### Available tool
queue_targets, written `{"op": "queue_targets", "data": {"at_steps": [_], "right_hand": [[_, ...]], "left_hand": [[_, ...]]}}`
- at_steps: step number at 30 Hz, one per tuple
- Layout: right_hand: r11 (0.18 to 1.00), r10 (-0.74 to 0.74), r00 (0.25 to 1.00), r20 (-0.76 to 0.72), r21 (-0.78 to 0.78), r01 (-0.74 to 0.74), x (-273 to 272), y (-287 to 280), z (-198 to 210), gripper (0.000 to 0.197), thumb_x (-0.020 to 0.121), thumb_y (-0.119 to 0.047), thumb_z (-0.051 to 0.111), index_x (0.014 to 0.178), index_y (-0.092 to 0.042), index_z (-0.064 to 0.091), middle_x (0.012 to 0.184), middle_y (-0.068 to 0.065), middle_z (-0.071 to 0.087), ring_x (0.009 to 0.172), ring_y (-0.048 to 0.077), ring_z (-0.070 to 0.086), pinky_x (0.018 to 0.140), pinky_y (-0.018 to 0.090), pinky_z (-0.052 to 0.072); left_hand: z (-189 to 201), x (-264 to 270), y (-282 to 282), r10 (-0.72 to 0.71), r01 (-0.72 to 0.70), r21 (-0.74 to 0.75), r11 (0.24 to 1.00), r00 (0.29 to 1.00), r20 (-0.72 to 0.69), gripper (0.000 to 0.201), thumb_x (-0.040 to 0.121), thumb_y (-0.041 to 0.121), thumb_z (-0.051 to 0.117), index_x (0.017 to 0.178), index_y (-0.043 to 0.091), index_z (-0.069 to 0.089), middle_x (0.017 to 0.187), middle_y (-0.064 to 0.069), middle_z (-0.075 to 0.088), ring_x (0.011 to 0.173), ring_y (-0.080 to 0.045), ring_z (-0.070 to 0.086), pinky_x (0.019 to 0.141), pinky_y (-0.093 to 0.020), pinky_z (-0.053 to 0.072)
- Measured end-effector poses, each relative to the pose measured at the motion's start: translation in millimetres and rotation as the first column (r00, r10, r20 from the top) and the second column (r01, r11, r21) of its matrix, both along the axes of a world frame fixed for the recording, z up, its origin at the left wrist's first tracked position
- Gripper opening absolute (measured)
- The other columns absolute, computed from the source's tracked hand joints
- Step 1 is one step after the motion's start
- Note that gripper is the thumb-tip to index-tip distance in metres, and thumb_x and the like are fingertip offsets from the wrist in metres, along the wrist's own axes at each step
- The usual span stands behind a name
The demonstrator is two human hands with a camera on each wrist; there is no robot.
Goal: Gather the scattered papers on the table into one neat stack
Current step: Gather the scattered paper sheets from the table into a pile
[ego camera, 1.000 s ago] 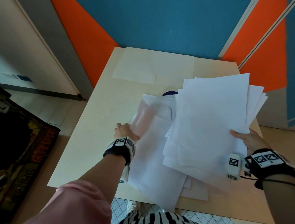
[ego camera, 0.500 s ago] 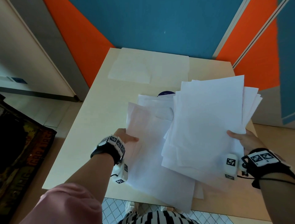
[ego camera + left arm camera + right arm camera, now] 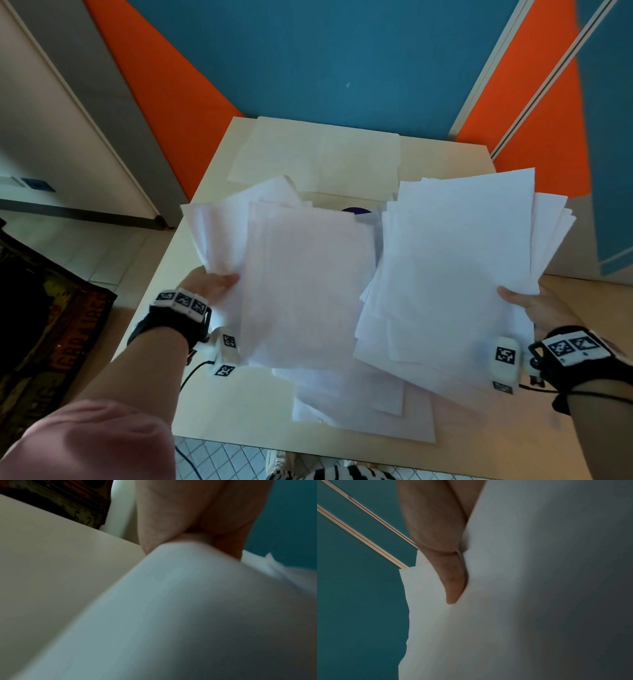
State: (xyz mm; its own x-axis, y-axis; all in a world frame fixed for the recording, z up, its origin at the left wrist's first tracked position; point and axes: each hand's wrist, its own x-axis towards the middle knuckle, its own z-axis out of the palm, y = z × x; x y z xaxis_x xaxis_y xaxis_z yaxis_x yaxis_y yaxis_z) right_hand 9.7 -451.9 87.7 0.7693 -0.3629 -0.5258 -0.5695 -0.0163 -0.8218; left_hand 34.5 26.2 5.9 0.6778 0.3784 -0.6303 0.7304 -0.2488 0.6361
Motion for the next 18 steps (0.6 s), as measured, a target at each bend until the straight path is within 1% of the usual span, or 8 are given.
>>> {"op": "queue_targets", "data": {"at_steps": [2, 4, 7, 8, 11, 13, 16, 18], "right_hand": [[1.000, 0.006, 1.000, -0.005, -0.016, -0.006, 2, -1, 0, 0.042, 0.090, -0.008, 0.056, 0.130, -0.002, 0.047, 0.107, 0.009, 0.058, 0.082, 0.023, 0.055, 0.088, 0.035, 0.036], [1.000, 0.014, 1.000, 0.006, -0.013, -0.014, 3, -2, 4, 0.054, 0.080, -0.020, 0.069, 0.127, -0.002, 0.050, 0.101, 0.008, 0.060, 0.078, 0.017, 0.055, 0.088, 0.038, 0.039], [0.999, 0.005, 1.000, 0.024, -0.033, -0.004, 8, -16, -1, 0.102, 0.011, -0.054, 0.089, 0.100, -0.013, 0.062, 0.090, 0.002, 0.064, 0.081, 0.022, 0.060, 0.085, 0.039, 0.046], [0.999, 0.002, 1.000, 0.031, -0.035, -0.001, 9, -16, 0, 0.100, 0.011, -0.055, 0.088, 0.098, -0.013, 0.062, 0.087, 0.001, 0.063, 0.079, 0.021, 0.059, 0.081, 0.038, 0.047], [0.999, 0.023, 0.999, 0.040, -0.038, -0.022, 12, -2, 6, 0.055, 0.078, -0.017, 0.072, 0.126, -0.001, 0.051, 0.086, -0.001, 0.058, 0.075, 0.016, 0.054, 0.082, 0.038, 0.045], [0.994, 0.030, 0.999, 0.009, -0.107, -0.029, 16, 1, -3, 0.046, 0.086, -0.005, 0.060, 0.130, 0.001, 0.047, 0.098, 0.009, 0.062, 0.082, 0.024, 0.056, 0.084, 0.039, 0.045], [0.977, 0.071, 0.996, -0.056, -0.198, -0.081, 19, 4, -18, 0.044, 0.085, -0.003, 0.061, 0.127, 0.003, 0.050, 0.124, 0.020, 0.058, 0.099, 0.027, 0.054, 0.098, 0.043, 0.042], [0.970, 0.087, 0.991, -0.097, -0.218, -0.106, 19, 4, -24, 0.042, 0.085, -0.004, 0.063, 0.125, 0.002, 0.052, 0.127, 0.022, 0.057, 0.099, 0.028, 0.054, 0.101, 0.047, 0.041]], "left_hand": [[-9, -2, 11, 0.072, -0.069, -0.098, 0.993, 0.997, 0.027, 0.085, 0.051, 0.037, 0.087, 0.122, 0.002, 0.055, 0.122, -0.016, 0.063, 0.108, -0.036, 0.061, 0.099, -0.047, 0.045], [-12, -5, 15, 0.086, -0.081, -0.106, 0.991, 0.996, 0.037, 0.057, 0.073, 0.022, 0.076, 0.122, 0.000, 0.054, 0.125, -0.023, 0.060, 0.115, -0.040, 0.057, 0.101, -0.050, 0.043], [-15, -9, 16, 0.062, -0.062, -0.186, 0.981, 0.998, -0.006, 0.056, 0.076, 0.015, 0.073, 0.124, -0.003, 0.054, 0.124, -0.022, 0.061, 0.112, -0.038, 0.059, 0.102, -0.051, 0.042], [-19, -8, 15, 0.041, -0.040, -0.165, 0.985, 0.999, -0.001, 0.058, 0.075, 0.020, 0.075, 0.124, -0.003, 0.054, 0.123, -0.022, 0.062, 0.109, -0.038, 0.060, 0.101, -0.050, 0.043], [-13, -8, -1, -0.009, 0.009, -0.035, 0.999, 1.000, 0.001, 0.058, 0.082, 0.041, 0.064, 0.120, -0.002, 0.056, 0.104, -0.019, 0.066, 0.085, -0.032, 0.064, 0.078, -0.039, 0.052], [-9, -8, -16, -0.032, 0.032, -0.013, 0.999, 0.999, 0.000, 0.059, 0.086, 0.051, 0.055, 0.117, 0.002, 0.058, 0.093, -0.016, 0.065, 0.076, -0.031, 0.062, 0.065, -0.030, 0.046], [-16, -4, -34, -0.038, 0.043, -0.082, 0.996, 0.997, 0.061, 0.071, 0.071, 0.053, 0.071, 0.121, 0.004, 0.059, 0.115, -0.018, 0.066, 0.102, -0.035, 0.063, 0.090, -0.038, 0.050], [-17, -2, -47, -0.115, 0.117, -0.043, 0.992, 0.993, 0.033, 0.072, 0.067, 0.046, 0.077, 0.121, 0.003, 0.060, 0.117, -0.018, 0.065, 0.105, -0.033, 0.062, 0.090, -0.037, 0.049]]}}
